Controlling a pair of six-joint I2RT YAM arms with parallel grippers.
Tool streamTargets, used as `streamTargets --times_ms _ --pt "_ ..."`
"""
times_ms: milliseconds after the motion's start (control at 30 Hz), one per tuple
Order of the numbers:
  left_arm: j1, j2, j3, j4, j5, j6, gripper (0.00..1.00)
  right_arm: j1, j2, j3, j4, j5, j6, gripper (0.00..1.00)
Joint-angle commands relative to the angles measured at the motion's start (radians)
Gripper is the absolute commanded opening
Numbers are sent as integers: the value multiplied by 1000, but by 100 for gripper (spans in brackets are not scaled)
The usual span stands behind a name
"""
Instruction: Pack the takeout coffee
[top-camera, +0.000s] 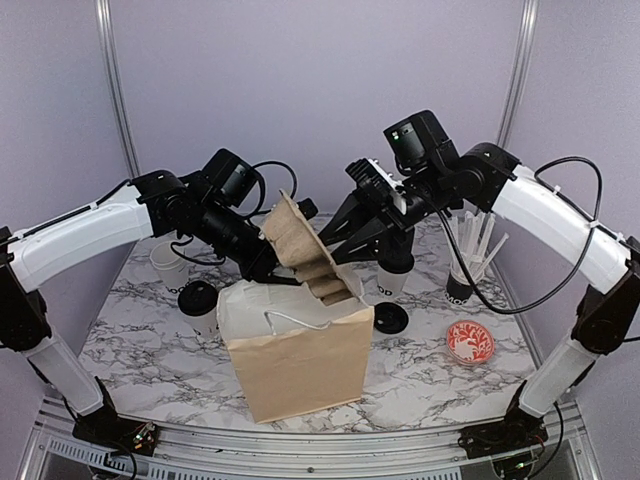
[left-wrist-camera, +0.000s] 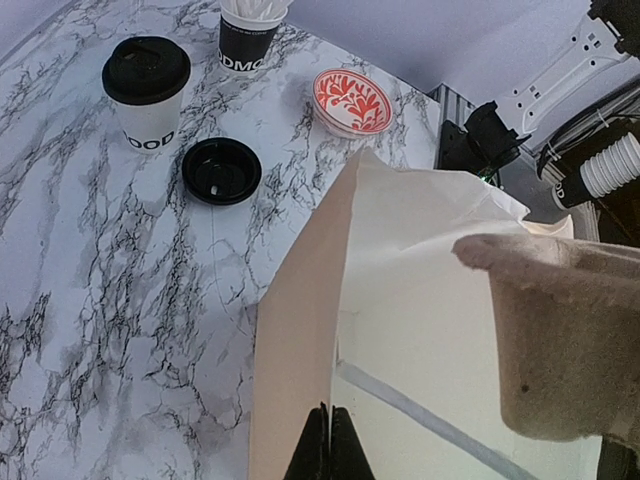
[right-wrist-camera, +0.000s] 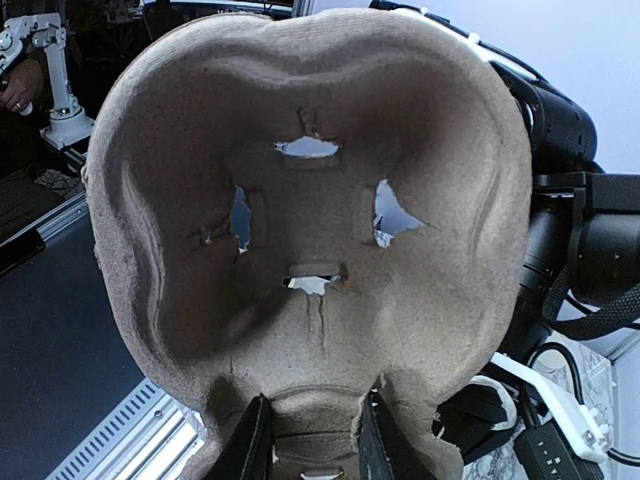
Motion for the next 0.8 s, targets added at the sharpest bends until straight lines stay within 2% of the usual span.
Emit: streamTargets --times_ms 0,267,600,667,767 --pt "-9 20 28 25 26 -11 0 12 21 -23 52 -45 38 16" --pt "-16 20 24 42 15 -44 0 26 41 -36 108 -15 89 16" --pt "-15 3 11 40 -33 -112 7 34 -34 -221 208 128 155 16" --pt "-12 -6 9 40 -52 -126 11 35 -46 -236 202 163 159 16" --pt "-1 -22 10 41 -104 -159 23 43 -54 -253 186 207 162 16"
